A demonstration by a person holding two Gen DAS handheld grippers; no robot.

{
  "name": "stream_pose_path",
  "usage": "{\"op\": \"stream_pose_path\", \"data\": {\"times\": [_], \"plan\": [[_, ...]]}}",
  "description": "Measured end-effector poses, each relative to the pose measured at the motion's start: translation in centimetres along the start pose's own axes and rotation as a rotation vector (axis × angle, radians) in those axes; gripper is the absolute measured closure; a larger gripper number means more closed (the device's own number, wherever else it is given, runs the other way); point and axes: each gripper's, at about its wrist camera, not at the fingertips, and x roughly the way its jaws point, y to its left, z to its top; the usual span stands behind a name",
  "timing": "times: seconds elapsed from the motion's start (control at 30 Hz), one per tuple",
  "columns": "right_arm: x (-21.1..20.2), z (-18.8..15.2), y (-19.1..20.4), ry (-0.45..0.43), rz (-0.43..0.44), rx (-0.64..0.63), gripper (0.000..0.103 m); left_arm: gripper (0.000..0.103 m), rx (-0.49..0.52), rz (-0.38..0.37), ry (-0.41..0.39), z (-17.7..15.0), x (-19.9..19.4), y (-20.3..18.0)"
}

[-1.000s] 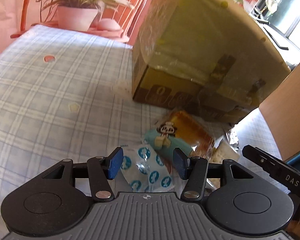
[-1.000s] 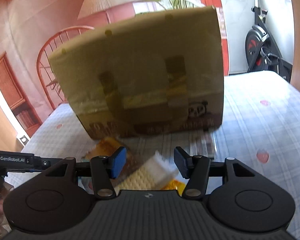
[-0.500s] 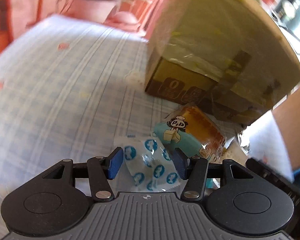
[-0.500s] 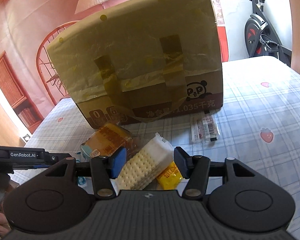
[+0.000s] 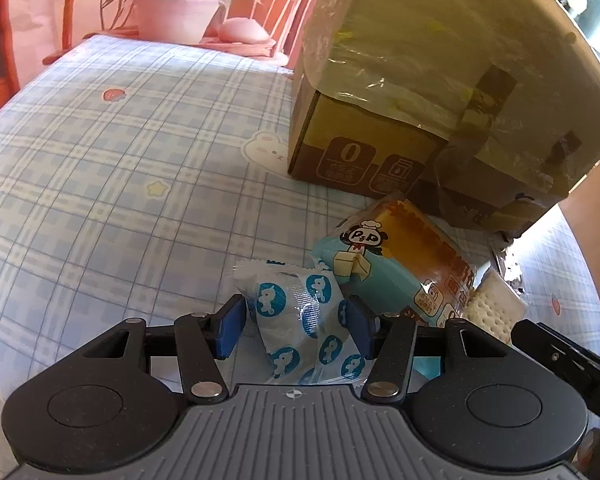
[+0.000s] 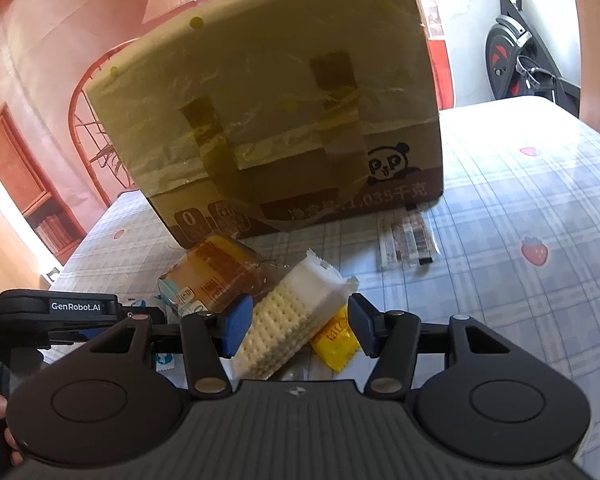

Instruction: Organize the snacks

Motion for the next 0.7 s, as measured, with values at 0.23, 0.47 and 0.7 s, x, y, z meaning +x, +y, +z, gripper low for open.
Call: {"op": "stream_pose_path", "data": {"times": [0.23,0.47,0.7], "plan": [[0.2,-0.2,0.5,0.01,0.007,-0.009,0.046,0.056,0.032,-0.037,-0.02,-0.3,-0.6,0.6],[0.8,-0.6,0.9,0.032,0.011,-0.008,0.046,0.056,0.012,-0.065,-0.02,-0.6,-0.9,1.5],[1.3,-0.7,1.5,0.053,0.011,-0.025,0.048,0.056,0.016,-0.075,-0.029,-0.8,-0.8,1.6]]}}
